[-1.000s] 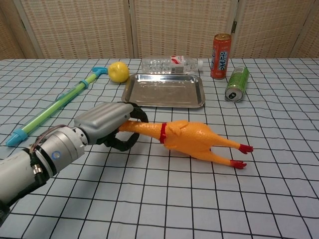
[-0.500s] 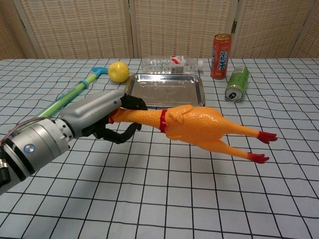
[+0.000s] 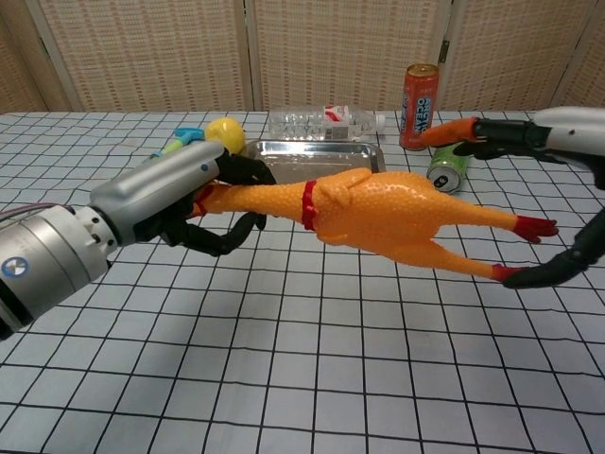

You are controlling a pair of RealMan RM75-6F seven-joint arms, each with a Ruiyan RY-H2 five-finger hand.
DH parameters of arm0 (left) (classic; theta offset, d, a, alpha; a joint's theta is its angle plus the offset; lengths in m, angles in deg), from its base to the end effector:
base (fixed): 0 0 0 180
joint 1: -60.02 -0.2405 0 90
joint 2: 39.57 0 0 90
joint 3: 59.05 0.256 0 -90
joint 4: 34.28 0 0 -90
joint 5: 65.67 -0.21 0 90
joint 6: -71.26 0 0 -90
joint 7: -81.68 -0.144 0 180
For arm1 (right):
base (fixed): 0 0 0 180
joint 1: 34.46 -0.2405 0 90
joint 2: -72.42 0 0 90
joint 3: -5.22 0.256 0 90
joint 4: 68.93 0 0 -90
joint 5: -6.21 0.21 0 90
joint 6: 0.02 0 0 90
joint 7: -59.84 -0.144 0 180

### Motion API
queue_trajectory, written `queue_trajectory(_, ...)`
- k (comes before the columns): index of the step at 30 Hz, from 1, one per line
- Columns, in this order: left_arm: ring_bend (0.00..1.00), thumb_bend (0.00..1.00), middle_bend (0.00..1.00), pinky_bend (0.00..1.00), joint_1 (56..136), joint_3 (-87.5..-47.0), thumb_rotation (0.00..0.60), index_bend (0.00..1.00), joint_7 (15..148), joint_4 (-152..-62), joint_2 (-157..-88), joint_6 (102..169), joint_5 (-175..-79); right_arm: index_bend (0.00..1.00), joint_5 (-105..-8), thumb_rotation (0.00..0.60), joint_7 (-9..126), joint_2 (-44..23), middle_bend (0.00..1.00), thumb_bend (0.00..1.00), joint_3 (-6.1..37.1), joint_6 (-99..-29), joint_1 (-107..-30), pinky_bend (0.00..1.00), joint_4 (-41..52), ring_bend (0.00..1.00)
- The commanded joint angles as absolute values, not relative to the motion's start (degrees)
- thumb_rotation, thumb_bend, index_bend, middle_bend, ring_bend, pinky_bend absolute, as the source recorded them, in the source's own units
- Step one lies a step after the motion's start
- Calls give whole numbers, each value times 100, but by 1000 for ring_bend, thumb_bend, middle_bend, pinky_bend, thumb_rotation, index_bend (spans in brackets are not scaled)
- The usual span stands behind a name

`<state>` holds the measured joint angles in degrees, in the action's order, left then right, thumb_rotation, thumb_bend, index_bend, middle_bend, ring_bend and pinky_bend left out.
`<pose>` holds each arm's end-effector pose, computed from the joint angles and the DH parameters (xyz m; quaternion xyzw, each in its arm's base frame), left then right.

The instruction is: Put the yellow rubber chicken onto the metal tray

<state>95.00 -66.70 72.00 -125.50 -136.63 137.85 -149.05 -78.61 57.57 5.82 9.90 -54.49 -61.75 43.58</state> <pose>-0.0960 0.2694 -0.0379 -0.6989 -0.3921 -0.5207 0.2944 -0.1549 -0.2361 0.0583 0.7220 -0.4873 0.4147 0.2633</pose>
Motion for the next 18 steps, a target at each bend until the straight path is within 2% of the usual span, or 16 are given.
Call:
queue_trajectory(1, 237, 761, 464, 183, 9472, -6653, 600, 708, 7121, -12734, -13583, 13841, -14928, 0, -7090, 600, 6056, -96, 0, 50, 1362, -5067, -6654, 0, 4255, 0)
queue_trajectory(3, 237, 761, 464, 183, 9466, -6652, 600, 708, 7101, -12817, -13552, 13852, -14923, 0, -6928, 600, 6162, -315, 0, 52, 1440, -5100, -6746, 4, 4182, 0)
queue_trajectory(5, 237, 762, 464, 184, 9460, -6650, 600, 708, 7088, -12858, -13535, 13857, -14910, 43, -6816, 600, 6270, -457, 16, 57, 1476, -5131, -6808, 67, 4134, 3)
queue_trajectory(6, 237, 761, 464, 184, 9457, -6647, 600, 708, 7090, -12881, -13525, 13852, -14897, 120, -6744, 600, 6302, -522, 73, 68, 1499, -5131, -6848, 185, 4131, 42)
queue_trajectory(8, 237, 761, 464, 184, 9454, -6639, 600, 708, 7096, -12905, -13513, 13842, -14883, 334, -6718, 600, 6307, -593, 248, 104, 1533, -5167, -6889, 446, 4145, 222)
queue_trajectory(9, 237, 761, 464, 184, 9453, -6636, 600, 708, 7098, -12908, -13510, 13839, -14880, 491, -6739, 600, 6327, -616, 374, 137, 1526, -5191, -6900, 616, 4148, 378)
queue_trajectory(11, 237, 761, 464, 184, 9457, -6635, 600, 708, 7106, -12898, -13507, 13835, -14878, 779, -6873, 600, 6418, -680, 593, 220, 1497, -5338, -6891, 880, 4135, 634)
queue_trajectory(12, 237, 762, 464, 184, 9457, -6636, 600, 708, 7119, -12894, -13504, 13836, -14876, 884, -6973, 600, 6486, -721, 677, 265, 1462, -5461, -6860, 959, 4115, 725)
queue_trajectory(13, 237, 761, 464, 184, 9457, -6639, 600, 708, 7130, -12889, -13501, 13838, -14874, 940, -7072, 600, 6526, -746, 726, 292, 1435, -5555, -6837, 992, 4101, 786)
queue_trajectory(15, 237, 761, 464, 184, 9455, -6647, 600, 708, 7156, -12880, -13487, 13846, -14873, 975, -7222, 600, 6517, -742, 776, 318, 1374, -5678, -6788, 1000, 4095, 883)
queue_trajectory(18, 237, 761, 464, 184, 9452, -6658, 600, 708, 7197, -12864, -13463, 13853, -14865, 980, -7362, 600, 6406, -599, 789, 336, 1292, -5716, -6752, 1000, 4137, 930)
